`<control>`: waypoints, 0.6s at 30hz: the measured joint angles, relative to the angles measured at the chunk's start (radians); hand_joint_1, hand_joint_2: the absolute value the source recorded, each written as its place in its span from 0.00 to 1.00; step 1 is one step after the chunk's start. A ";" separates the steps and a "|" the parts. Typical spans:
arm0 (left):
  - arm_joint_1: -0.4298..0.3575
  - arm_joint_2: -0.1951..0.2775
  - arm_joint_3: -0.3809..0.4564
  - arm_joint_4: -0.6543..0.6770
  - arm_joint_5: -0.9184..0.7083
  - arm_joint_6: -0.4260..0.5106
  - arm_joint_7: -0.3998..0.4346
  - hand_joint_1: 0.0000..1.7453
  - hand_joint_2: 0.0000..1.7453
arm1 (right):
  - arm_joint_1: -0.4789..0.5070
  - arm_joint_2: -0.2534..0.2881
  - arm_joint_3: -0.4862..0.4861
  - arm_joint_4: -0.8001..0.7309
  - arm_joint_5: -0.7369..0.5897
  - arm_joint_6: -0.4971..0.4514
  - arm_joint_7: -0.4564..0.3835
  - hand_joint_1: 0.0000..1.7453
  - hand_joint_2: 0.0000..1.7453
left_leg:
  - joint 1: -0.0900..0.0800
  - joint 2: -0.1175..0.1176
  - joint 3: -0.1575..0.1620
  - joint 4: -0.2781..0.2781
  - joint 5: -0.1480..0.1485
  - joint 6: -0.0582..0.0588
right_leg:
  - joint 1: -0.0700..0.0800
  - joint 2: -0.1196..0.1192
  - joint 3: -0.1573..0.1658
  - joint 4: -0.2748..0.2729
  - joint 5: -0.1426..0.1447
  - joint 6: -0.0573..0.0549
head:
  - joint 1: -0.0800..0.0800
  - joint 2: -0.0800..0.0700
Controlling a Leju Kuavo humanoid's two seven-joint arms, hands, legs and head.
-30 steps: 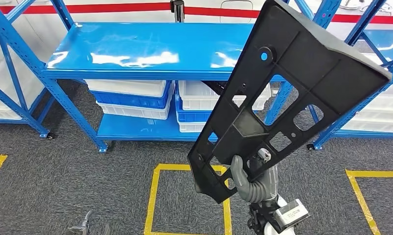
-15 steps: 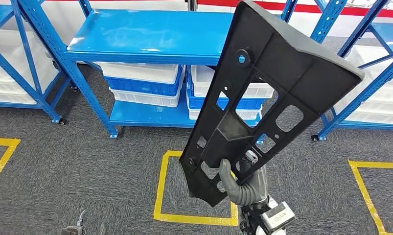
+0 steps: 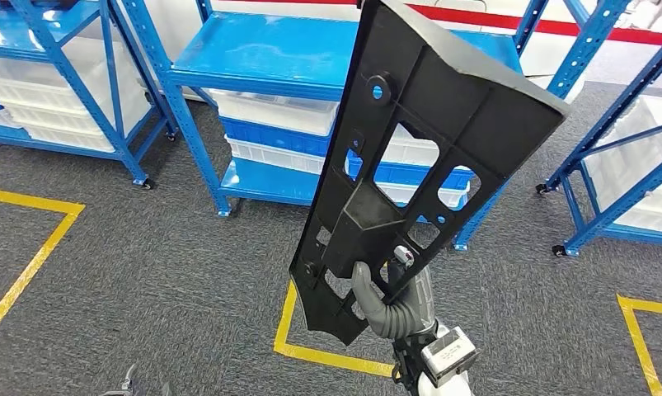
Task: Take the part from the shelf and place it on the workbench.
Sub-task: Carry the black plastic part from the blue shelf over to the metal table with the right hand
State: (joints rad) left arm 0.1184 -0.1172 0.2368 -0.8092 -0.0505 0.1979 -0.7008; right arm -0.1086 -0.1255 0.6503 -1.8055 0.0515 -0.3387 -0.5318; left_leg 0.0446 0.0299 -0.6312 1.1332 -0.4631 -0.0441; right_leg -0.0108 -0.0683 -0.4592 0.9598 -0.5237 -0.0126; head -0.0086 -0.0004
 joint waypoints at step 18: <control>0.013 -0.019 0.020 -0.019 -0.046 -0.047 0.000 0.00 1.00 | 0.020 0.005 -0.027 -0.003 0.030 0.018 0.024 1.00 1.00 | -0.043 -0.113 0.027 -0.119 0.034 0.081 | 0.000 0.118 -0.061 0.041 0.012 0.043 | 0.013 0.000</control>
State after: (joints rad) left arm 0.1317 -0.1366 0.2568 -0.8286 -0.0967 0.1506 -0.7009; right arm -0.0881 -0.1204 0.6234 -1.8086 0.0818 -0.3208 -0.5076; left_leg 0.0013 -0.0835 -0.6047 1.0139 -0.4293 0.0370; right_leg -0.0105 0.0501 -0.5202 1.0006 -0.5112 0.0304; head 0.0049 -0.0004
